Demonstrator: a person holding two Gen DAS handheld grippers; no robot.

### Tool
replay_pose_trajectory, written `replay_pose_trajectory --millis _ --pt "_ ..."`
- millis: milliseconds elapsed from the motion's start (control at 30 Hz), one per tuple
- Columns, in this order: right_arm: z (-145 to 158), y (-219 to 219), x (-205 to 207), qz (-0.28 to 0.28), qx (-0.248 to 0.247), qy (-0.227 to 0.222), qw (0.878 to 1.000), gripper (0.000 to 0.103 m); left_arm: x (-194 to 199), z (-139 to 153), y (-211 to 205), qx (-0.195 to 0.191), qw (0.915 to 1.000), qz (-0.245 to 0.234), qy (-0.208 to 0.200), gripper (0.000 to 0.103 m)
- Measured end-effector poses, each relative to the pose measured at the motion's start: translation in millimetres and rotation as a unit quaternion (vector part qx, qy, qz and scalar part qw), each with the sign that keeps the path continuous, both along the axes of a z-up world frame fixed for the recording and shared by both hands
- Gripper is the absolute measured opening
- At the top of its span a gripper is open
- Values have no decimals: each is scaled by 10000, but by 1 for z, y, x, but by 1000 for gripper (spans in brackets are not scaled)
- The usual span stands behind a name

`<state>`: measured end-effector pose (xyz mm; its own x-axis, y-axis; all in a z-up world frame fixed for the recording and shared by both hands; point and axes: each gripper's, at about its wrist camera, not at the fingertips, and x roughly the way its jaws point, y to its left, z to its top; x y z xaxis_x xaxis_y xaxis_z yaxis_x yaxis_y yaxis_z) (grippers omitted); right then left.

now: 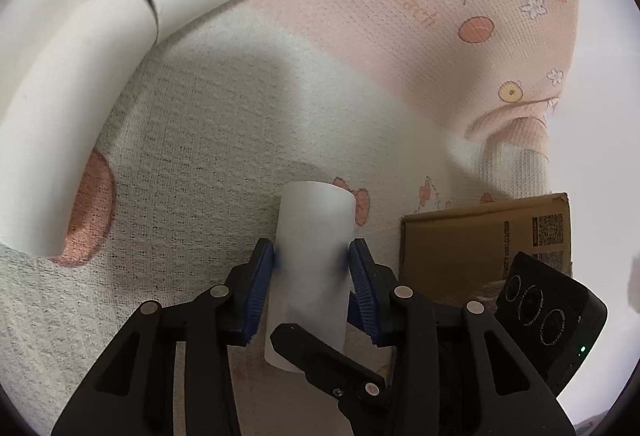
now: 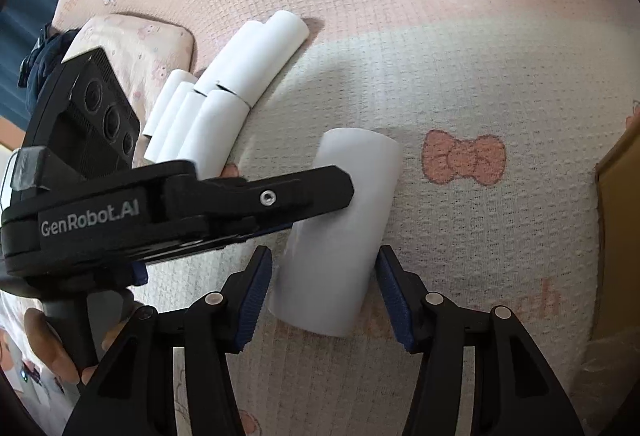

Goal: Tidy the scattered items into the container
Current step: 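Lift the second tube with both grippers and carry it over the box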

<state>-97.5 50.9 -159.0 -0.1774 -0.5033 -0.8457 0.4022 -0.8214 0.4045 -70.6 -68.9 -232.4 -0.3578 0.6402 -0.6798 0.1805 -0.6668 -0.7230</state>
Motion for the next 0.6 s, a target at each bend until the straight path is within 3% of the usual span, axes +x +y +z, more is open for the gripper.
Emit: replay_pose_trajectory --millis 300,600 --pt "35 7 8 -50 -147 306 9994 50 12 47 7 -156 9986 -79 491 43" --pt "89 7 32 65 -297 854 9959 50 35 106 5 -323 9935 -69 1091 43"
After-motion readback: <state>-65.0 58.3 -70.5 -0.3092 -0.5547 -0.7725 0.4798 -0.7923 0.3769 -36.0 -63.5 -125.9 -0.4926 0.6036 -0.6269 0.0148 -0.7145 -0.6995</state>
